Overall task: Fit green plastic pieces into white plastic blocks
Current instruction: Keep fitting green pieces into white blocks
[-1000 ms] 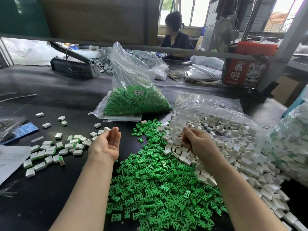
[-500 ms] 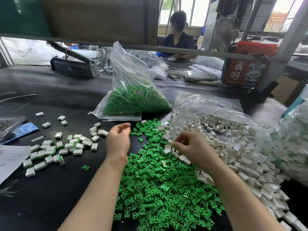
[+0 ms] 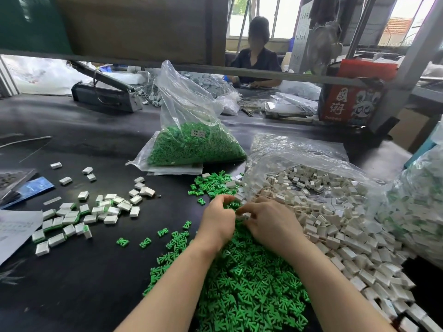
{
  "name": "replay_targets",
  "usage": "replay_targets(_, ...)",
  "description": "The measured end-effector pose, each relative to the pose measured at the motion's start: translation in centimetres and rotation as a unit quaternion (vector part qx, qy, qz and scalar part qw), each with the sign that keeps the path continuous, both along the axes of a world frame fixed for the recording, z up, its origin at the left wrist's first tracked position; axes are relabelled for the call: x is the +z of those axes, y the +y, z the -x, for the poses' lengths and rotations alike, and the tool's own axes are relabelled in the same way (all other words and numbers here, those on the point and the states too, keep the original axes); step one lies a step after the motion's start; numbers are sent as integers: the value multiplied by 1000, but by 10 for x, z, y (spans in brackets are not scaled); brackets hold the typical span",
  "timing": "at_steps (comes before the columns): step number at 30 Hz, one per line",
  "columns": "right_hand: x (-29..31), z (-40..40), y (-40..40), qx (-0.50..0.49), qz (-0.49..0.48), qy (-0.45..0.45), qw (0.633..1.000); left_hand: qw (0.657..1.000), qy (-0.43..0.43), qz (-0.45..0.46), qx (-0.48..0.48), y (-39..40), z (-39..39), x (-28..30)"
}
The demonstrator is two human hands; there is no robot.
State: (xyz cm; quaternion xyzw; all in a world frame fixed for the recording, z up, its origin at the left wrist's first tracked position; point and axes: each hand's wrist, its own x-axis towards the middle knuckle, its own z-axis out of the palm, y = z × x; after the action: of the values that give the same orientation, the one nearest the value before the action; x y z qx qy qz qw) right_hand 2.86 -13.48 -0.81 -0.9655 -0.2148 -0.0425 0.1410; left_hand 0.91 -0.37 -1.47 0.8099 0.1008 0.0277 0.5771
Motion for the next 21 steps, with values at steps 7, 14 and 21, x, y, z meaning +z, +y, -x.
replay_targets(7, -4, -2, -4, 1, -58, -39, 998, 998, -39, 10, -53, 6, 1, -1)
replay_targets(14, -1, -3, -6, 13, -177, -69, 982, 992, -96, 70, -49, 5, -1, -4)
replay_targets(21, -1, -2, -2, 14, -183, -53, 982, 982, -116, 135, 57, 14, -5, -5)
